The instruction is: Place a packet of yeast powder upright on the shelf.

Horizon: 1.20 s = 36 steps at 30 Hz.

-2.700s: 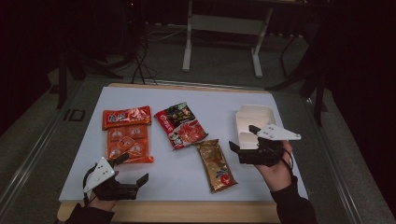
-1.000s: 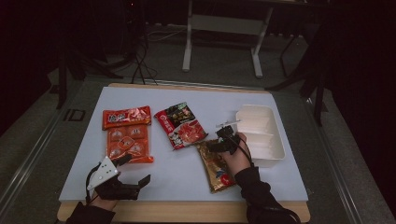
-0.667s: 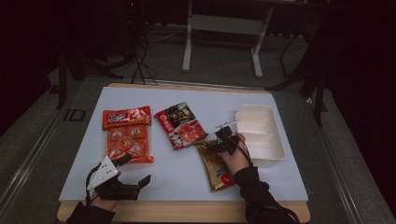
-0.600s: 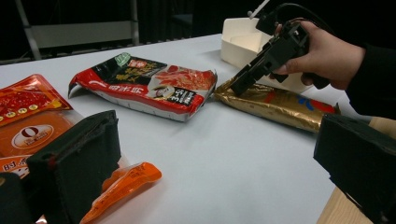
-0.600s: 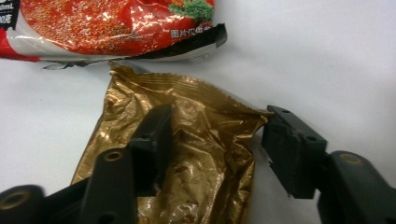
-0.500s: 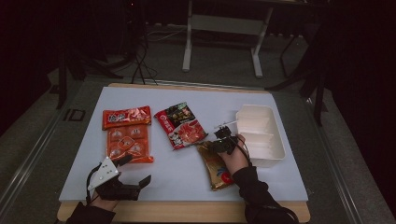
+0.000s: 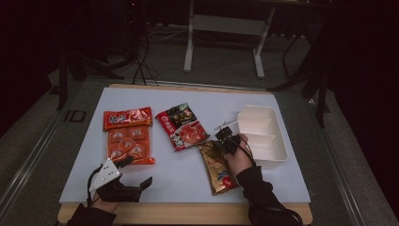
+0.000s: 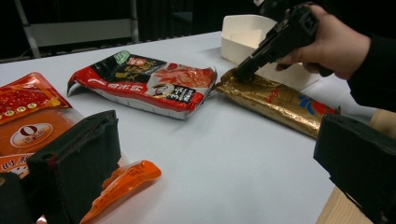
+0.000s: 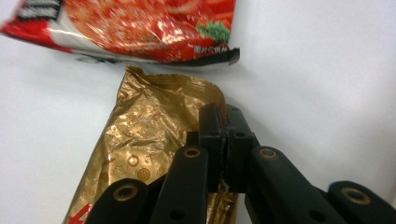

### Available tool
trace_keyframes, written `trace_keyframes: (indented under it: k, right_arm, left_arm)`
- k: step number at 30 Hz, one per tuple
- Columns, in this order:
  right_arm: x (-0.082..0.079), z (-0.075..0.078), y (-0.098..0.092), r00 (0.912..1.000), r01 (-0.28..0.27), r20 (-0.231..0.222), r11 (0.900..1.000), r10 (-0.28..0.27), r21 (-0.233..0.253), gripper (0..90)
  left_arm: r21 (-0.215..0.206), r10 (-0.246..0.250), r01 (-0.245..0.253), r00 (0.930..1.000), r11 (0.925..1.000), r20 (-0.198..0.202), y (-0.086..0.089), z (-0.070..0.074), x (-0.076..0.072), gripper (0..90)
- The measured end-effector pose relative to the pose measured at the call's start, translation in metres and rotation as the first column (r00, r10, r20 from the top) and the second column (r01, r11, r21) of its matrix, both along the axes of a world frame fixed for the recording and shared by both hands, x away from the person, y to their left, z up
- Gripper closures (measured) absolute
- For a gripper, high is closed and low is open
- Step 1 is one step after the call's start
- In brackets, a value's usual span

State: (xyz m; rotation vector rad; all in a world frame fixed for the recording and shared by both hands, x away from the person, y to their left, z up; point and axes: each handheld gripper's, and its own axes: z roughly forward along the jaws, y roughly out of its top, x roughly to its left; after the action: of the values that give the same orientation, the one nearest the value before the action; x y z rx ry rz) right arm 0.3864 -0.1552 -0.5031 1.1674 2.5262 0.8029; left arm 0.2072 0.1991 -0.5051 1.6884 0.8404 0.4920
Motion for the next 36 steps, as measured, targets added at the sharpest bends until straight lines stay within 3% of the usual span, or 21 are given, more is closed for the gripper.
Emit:
trace_keyframes:
  k: [10,12,17,28,30,36]
  right_arm:
    - [-0.019,0.031,-0.009,0.9967,-0.046,0.069,0.998,0.042,0.045,89.1]
    - [-0.024,0.042,-0.016,0.9954,-0.05,0.086,0.995,0.042,0.085,89.1]
    - [-0.032,0.058,-0.024,0.9916,-0.071,0.117,0.989,0.056,0.127,89.2]
    - [-0.058,0.081,-0.029,0.9701,-0.161,0.205,0.977,0.131,0.142,89.6]
    - [-0.065,0.087,-0.03,0.9645,-0.194,0.211,0.968,0.158,0.16,89.7]
    - [-0.079,0.101,-0.031,0.9487,-0.246,0.243,0.955,0.202,0.165,89.8]
  left_arm:
    - [0.003,0.004,-0.004,1.0,1.0,0.0,0.0,0.0,0.0,0.8]
    - [0.001,0.004,-0.004,1.0,1.0,-0.002,0.0,0.0,0.0,0.8]
    - [0.01,0.003,-0.003,1.0,0.9999,-0.001,-0.002,0.0,0.0,0.7]
    - [0.009,0.006,-0.006,1.0,0.9999,-0.005,-0.002,-0.001,0.0,0.8]
    - [0.013,0.004,-0.004,1.0,0.9999,-0.005,-0.002,-0.001,0.0,0.7]
    - [0.017,0.004,-0.004,1.0,0.9998,-0.006,-0.003,-0.001,0.0,0.8]
